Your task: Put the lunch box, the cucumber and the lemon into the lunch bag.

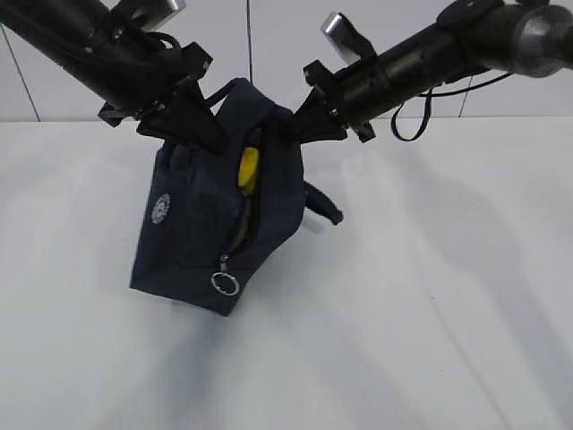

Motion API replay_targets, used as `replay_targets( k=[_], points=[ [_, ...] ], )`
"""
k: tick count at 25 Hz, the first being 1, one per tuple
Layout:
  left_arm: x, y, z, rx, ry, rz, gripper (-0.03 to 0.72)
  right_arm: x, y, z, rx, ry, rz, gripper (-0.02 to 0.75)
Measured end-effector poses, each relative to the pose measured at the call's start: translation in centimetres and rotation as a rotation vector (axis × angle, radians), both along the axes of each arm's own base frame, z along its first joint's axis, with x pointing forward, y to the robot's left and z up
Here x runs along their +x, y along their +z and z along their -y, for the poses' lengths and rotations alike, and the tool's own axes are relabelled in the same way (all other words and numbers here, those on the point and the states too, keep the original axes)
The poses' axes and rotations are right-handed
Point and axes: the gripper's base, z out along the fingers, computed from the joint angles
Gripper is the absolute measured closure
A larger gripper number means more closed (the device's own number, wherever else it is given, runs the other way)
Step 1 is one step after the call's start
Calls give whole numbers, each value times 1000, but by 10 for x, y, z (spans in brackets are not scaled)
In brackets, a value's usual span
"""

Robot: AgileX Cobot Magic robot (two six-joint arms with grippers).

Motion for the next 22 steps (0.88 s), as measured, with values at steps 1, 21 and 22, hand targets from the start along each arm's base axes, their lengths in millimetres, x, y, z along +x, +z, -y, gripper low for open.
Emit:
replay_targets(
  k=[1, 21, 22],
  points=[
    [1, 2, 2, -26, 9, 1, 685, -1, 8, 5, -13, -9, 12, 718],
    [8, -19, 61, -202, 89, 35, 685, -20, 63, 47, -355, -107, 81, 719],
    [9, -19, 60, -195, 88, 40, 685, -20, 63, 46, -359, -107, 81, 718]
  ],
)
